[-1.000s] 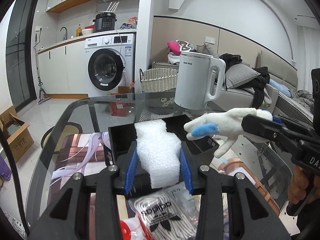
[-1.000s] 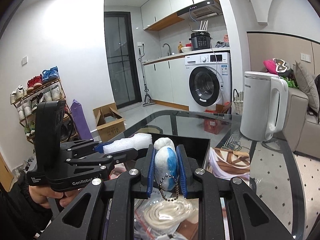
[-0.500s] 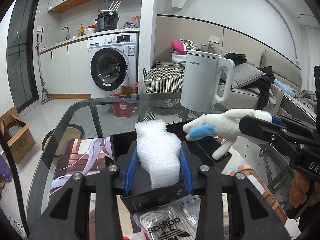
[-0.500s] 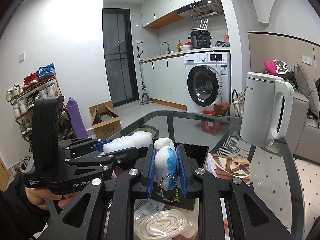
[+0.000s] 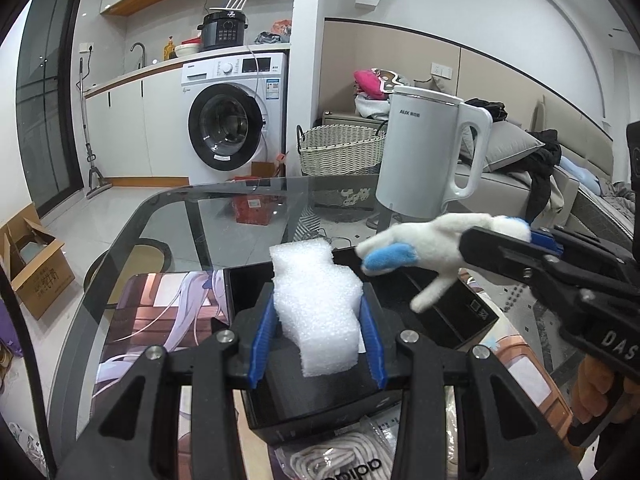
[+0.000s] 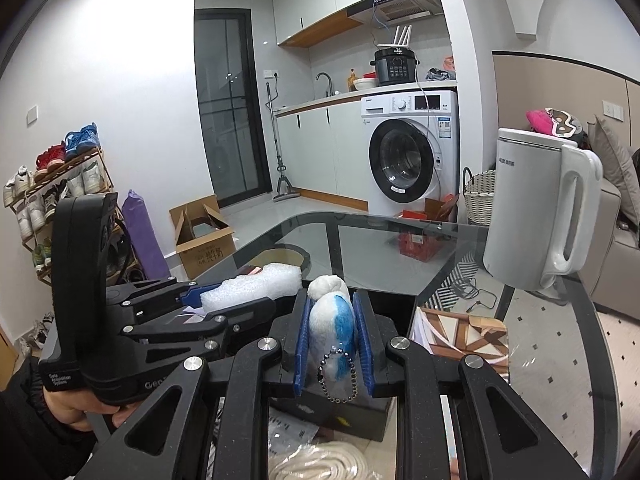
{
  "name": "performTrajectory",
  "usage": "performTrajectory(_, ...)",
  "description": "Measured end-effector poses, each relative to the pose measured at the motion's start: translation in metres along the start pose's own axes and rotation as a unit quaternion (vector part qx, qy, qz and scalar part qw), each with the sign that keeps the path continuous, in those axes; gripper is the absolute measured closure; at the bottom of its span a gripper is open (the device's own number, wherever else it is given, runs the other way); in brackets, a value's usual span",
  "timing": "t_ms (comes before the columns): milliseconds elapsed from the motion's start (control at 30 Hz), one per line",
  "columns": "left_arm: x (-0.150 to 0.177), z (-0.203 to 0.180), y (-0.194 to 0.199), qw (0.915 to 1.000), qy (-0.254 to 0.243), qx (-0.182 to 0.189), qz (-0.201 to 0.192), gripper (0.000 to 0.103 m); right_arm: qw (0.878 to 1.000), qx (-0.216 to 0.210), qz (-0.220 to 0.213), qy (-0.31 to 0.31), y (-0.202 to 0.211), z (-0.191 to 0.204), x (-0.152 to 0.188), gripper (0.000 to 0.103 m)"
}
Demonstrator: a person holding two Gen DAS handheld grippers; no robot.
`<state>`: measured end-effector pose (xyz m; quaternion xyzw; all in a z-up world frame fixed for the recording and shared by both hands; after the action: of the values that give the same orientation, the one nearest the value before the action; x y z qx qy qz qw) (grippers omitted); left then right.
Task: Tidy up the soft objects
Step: 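Drop the glove and foam block into the black box with both grippers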
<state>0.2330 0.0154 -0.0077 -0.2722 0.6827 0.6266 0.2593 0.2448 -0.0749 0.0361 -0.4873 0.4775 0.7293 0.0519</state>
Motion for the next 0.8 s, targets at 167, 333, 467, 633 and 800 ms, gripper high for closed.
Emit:
performTrajectory(167,0.001,0.002,-0.002,1.0000,0.004,0.003,0.004,0.064,0.998,-0.001,0.051,0.029,-0.031,0.006,0.008,0.075)
performTrajectory(333,0.003,0.001,-0.004,1.0000,-0.003,0.001,0.005,0.064,0.998,0.002,0.056,0.022,-0.026,0.001,0.019,0.068)
performTrajectory(467,0.004,0.001,-0.005,0.9999,-0.001,-0.007,0.008,0.063,0.999,0.006,0.046,0.019,-0.011,-0.004,0.022,0.053)
performTrajectory(633,0.008,0.001,0.001,1.0000,0.001,-0.009,0.004,0.038,0.999,0.005,0.038,0.017,0.005,-0.004,0.024,0.038)
performTrajectory(800,0.017,0.003,0.016,0.9999,0.006,-0.015,-0.006,0.008,0.999,0.010,0.036,0.002,0.015,-0.010,0.034,0.029)
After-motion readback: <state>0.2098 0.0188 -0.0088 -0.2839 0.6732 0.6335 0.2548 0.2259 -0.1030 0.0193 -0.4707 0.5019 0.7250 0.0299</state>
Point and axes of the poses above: each gripper's, at about its wrist camera, not at the fingertips, and y roughly against the way its jaws point, z to its left, x to its underside, the point moved 9 cm from there along -y, roughly the way its jaws point, and after that the axes turned 14 degrees about z, right-handed, at the moved point
